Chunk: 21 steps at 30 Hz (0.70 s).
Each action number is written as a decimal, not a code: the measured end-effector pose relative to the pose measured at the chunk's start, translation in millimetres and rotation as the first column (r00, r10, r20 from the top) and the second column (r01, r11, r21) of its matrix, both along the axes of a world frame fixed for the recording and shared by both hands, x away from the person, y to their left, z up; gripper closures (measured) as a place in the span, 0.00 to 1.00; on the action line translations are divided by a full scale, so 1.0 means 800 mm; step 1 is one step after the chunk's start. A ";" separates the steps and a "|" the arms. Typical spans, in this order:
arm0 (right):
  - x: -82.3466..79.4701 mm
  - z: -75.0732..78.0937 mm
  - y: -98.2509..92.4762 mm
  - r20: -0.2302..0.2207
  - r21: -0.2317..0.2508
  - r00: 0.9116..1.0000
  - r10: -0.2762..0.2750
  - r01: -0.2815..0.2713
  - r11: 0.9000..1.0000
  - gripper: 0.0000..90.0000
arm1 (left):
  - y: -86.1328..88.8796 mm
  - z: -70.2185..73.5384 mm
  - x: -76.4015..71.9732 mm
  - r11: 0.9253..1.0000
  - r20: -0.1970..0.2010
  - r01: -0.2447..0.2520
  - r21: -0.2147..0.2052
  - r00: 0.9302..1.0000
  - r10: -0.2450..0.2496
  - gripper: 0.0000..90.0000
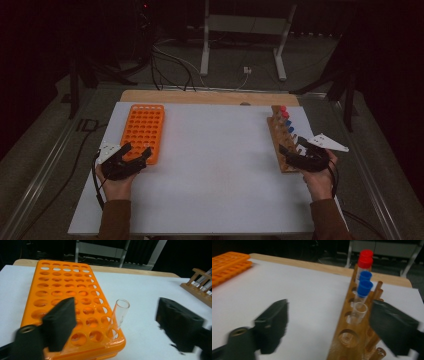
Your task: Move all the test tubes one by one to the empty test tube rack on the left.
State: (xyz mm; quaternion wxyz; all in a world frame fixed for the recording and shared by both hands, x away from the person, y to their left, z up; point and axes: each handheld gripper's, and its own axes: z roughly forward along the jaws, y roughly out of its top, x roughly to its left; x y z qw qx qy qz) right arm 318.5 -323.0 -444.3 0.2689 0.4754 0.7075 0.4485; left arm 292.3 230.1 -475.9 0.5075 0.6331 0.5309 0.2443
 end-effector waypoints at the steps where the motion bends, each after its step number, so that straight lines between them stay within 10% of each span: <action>1: 0.005 -0.001 -0.001 -0.010 -0.016 1.000 -0.013 0.013 1.000 0.33 | 0.000 0.001 -0.001 1.000 0.003 -0.001 -0.002 1.000 0.001 0.17; 10: 0.033 -0.015 -0.004 -0.045 -0.129 0.994 -0.096 0.089 0.988 0.79 | 0.000 0.002 -0.003 1.000 0.004 -0.011 0.009 1.000 0.011 0.09; 21: 0.043 -0.020 0.000 -0.043 -0.116 0.993 -0.109 0.104 0.988 0.83 | -0.002 0.000 -0.002 1.000 -0.011 -0.015 0.024 1.000 0.015 0.09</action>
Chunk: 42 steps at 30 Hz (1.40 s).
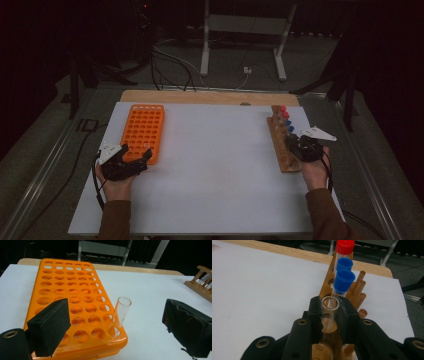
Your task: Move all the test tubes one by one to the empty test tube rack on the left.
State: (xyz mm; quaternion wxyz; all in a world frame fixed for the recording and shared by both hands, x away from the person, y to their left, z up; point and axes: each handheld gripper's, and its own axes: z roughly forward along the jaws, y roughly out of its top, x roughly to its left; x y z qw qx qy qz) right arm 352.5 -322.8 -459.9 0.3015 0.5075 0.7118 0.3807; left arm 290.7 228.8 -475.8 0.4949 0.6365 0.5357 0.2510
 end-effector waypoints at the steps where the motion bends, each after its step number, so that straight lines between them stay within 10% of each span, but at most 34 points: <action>1: 0.000 0.000 0.000 0.000 0.000 1.000 0.000 0.000 1.000 0.83 | 0.000 0.000 0.000 1.000 -0.001 0.001 0.002 1.000 -0.001 0.09; 14: -0.007 0.009 -0.002 0.033 0.027 0.999 -0.029 0.028 0.999 0.85 | -0.004 0.000 0.000 1.000 -0.003 0.010 0.011 1.000 -0.010 0.09; 30: -0.034 0.072 0.001 0.147 0.070 0.989 0.033 -0.044 0.997 0.85 | -0.011 0.003 -0.001 1.000 0.016 0.027 0.006 1.000 -0.027 0.09; 42: -0.049 0.062 0.034 0.135 0.130 0.981 0.136 -0.154 0.979 0.85 | -0.027 0.014 -0.005 0.998 0.050 0.063 0.024 0.997 -0.064 0.09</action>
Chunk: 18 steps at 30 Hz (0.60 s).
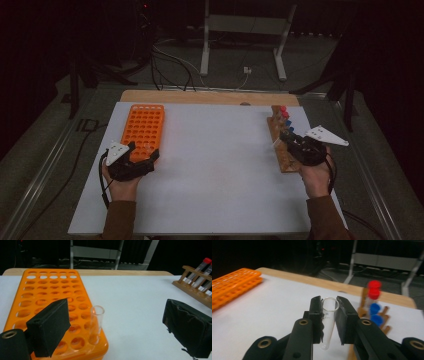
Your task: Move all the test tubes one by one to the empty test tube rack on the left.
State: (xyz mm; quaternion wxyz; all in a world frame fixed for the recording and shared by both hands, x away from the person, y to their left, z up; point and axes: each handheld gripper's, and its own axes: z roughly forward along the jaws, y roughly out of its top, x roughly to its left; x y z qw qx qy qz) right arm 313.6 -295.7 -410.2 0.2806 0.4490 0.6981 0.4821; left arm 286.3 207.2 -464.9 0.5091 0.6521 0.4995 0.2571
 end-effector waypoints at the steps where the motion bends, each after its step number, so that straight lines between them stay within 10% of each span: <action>1: -0.001 -0.002 0.003 -0.003 -0.003 1.000 0.010 -0.010 1.000 0.85 | -0.002 0.001 -0.001 1.000 0.004 0.002 0.000 1.000 -0.002 0.09; 10: -0.006 -0.016 0.031 -0.035 0.004 0.995 0.098 -0.098 0.995 0.85 | -0.037 0.015 -0.007 0.996 0.043 0.078 0.032 0.996 -0.079 0.09; 18: -0.013 -0.020 0.061 -0.057 -0.002 0.983 0.176 -0.176 0.984 0.85 | -0.104 0.016 -0.001 0.973 0.039 0.217 0.081 0.975 -0.220 0.09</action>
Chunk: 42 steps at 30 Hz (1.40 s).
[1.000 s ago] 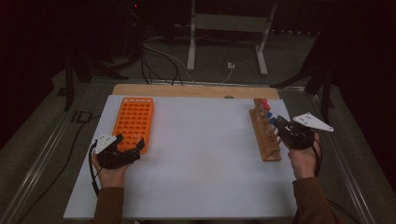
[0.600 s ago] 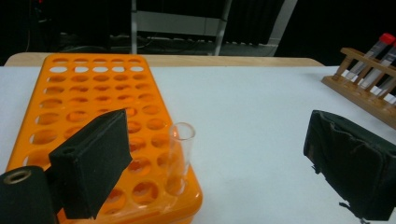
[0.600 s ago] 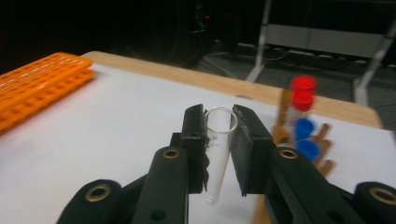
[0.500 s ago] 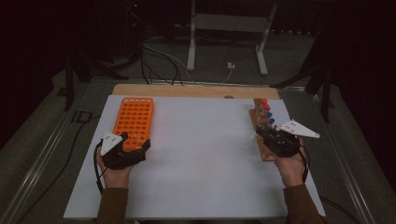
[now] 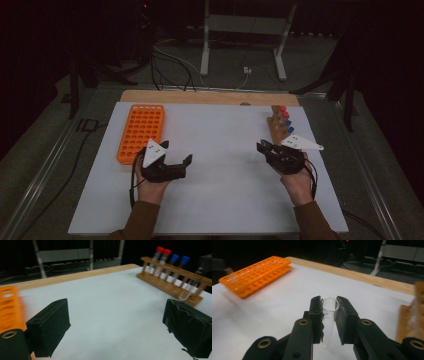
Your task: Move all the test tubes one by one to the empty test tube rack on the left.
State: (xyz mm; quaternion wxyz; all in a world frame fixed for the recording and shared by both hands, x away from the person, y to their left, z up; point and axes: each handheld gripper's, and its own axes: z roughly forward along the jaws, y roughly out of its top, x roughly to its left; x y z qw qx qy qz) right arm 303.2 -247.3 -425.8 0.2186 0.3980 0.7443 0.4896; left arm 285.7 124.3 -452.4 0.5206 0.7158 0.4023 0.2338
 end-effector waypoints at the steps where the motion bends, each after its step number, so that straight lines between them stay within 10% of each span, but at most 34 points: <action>1: 0.000 0.000 0.000 0.000 0.000 1.000 0.000 0.000 1.000 0.85 | -0.008 -0.001 0.001 1.000 0.000 0.015 0.005 1.000 -0.015 0.09; 22: -0.017 -0.008 0.056 -0.067 0.035 0.983 0.168 -0.166 0.986 0.84 | -0.150 -0.020 0.001 0.955 -0.008 0.280 0.099 0.960 -0.281 0.28; 31: -0.019 -0.008 0.062 -0.079 0.039 0.978 0.195 -0.193 0.980 0.84 | -0.154 -0.022 0.002 0.933 -0.028 0.348 0.092 0.937 -0.347 0.70; 39: -0.020 -0.009 0.064 -0.081 0.035 0.976 0.200 -0.198 0.980 0.84 | -0.154 -0.021 0.000 0.929 -0.019 0.357 0.095 0.934 -0.356 0.84; 42: -0.019 -0.006 0.059 -0.065 0.059 0.977 0.201 -0.197 0.979 0.64 | -0.152 -0.021 0.002 0.934 -0.023 0.345 0.092 0.938 -0.345 0.84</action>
